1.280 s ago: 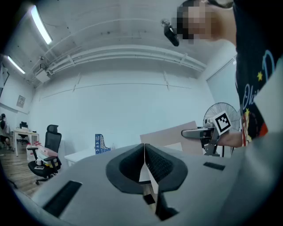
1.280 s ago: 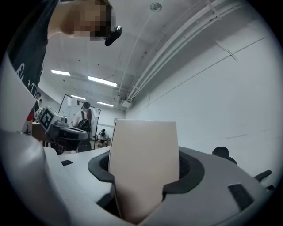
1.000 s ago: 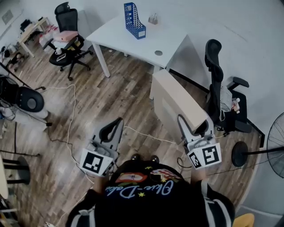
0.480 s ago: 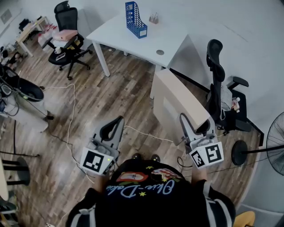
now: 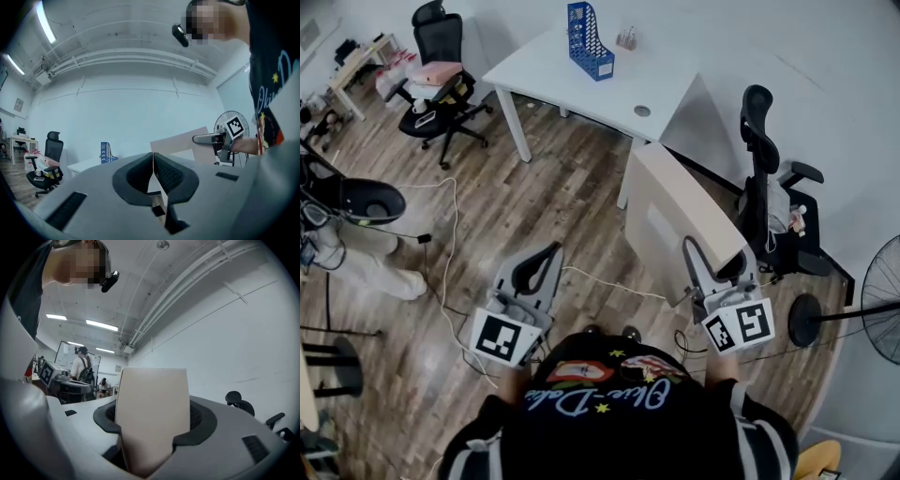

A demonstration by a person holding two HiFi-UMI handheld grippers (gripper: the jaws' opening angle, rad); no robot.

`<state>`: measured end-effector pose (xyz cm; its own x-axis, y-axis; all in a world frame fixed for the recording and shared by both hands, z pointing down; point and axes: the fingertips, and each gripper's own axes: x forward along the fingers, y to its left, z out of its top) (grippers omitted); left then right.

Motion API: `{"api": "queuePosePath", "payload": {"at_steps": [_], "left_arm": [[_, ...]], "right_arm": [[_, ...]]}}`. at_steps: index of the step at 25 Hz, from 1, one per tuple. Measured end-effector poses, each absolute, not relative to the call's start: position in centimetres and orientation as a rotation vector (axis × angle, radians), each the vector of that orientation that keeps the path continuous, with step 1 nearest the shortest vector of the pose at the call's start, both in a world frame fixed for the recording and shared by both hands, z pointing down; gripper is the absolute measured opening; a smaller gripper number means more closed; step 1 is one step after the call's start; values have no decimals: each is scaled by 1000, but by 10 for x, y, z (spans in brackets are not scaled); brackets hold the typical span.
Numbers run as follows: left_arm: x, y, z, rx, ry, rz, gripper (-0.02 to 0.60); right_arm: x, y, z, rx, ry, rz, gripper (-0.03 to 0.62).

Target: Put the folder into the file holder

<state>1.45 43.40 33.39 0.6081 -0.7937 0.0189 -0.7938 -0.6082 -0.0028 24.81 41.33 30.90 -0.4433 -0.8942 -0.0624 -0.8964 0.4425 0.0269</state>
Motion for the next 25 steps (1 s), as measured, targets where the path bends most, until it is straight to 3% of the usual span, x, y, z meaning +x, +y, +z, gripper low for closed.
{"api": "queuePosePath", "payload": {"at_steps": [25], "left_arm": [[-32,419,345,2849,-1303,-19,5]], "right_arm": [[209,422,305,-1741,2561,99,270]]}}
